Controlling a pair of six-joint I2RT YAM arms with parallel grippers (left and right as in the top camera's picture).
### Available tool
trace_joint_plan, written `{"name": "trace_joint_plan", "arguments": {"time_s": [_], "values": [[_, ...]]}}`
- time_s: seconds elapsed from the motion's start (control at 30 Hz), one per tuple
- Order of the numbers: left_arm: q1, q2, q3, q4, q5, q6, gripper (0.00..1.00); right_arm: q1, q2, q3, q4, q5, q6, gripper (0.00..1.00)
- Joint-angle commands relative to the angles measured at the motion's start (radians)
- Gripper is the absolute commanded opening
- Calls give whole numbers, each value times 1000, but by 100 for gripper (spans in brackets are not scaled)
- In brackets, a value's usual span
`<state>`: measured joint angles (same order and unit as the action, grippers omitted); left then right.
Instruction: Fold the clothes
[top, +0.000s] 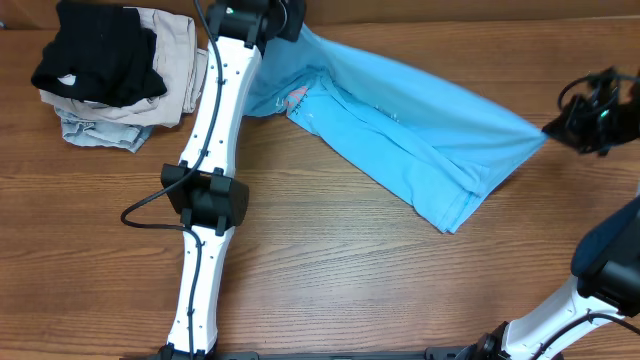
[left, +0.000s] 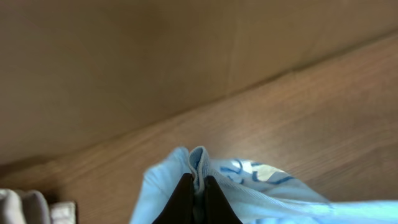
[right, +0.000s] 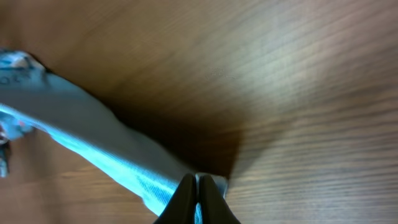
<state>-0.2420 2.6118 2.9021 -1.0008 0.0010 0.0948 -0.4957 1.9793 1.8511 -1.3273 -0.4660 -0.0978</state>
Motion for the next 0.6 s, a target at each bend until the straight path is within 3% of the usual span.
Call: {"name": "trace_joint_plan", "arguments": {"time_s": [0.0,0.23,0.4,0.57], "values": [[21,-18,27,8,-48,-24,4,11,-35,107,-70,-6,-4,4],[35,-15,21,10,-106,11,4,92,-36,72,-179,111,13,4],[55,-15,-103,35,-108,108,4,134,-36,-35,-132,203,77,4],[87,-15,-245,60,-110,117,4,134,-36,-148,-77,201,99,4]]}}
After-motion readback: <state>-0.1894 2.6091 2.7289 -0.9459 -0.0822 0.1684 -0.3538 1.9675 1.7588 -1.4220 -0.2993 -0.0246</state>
